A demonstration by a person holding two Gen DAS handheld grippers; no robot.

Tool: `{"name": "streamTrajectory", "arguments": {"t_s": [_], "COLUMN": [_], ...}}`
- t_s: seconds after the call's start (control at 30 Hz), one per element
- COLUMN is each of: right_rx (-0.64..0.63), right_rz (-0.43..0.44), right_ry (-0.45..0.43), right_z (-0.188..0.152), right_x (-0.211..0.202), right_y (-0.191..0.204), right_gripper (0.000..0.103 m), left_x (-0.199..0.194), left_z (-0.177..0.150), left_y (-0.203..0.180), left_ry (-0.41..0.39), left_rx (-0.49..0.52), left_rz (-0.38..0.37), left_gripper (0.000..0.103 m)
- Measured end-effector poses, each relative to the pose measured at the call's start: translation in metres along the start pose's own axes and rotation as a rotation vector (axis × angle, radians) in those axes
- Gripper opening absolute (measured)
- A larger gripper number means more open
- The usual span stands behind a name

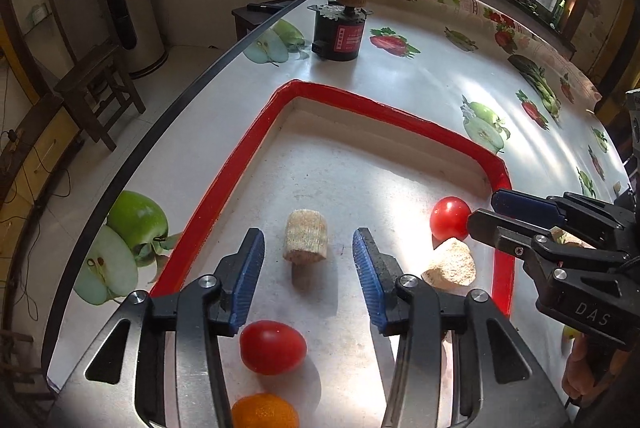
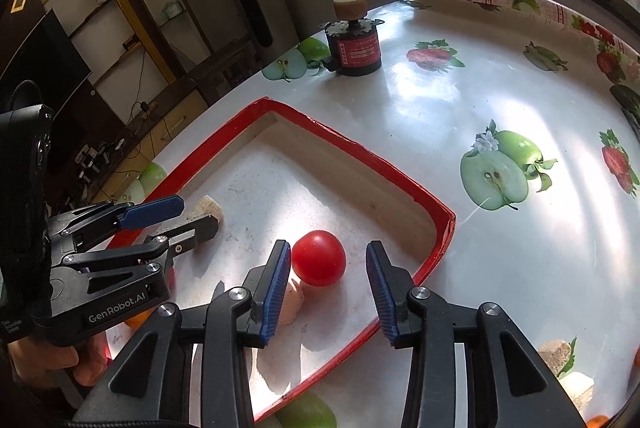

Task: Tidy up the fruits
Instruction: 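Carry foam block and tomato into the tray and open both tools, then move both open tools toward the green grape and orange on the table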

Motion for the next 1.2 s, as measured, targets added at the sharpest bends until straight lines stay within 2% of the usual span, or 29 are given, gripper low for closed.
{"name": "streamTrajectory", "arguments": {"t_s": [0.3, 0.7, 1.2], "right_rx": [0.013, 0.056, 0.164], "right_rz": [0.019, 0.003, -0.087], "right_ry": [-0.070, -0.120, -0.138], "right_z": [-0.020, -0.063, -0.130], "right_x": [-0.053, -0.109, -0.160], "right_y": [0.003, -0.013, -0.076], "right_gripper": [0.041, 0.046, 0.047], "left_x": [-0.036, -0.062, -0.077], "left_z": [-0.010, -0.032, -0.051], "left_y": [-0.016, -0.059, -0.114], "left_ry": [-0.060, -0.079, -0.074], "left_rx": [0.004, 0.052, 0.124], "left_rz": [-0.017, -0.073, -0.138], "left_gripper": [0.044, 0.044, 0.044]}}
Point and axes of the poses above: each gripper's, at about its wrist camera, not at the fingertips, and x roughly the way its jaws point, y to its left, z to its top, the point moved 8 cm from there along x, roughly the way its jaws point, and after that the axes turned 1 degree about y, right-handed, at the moved point
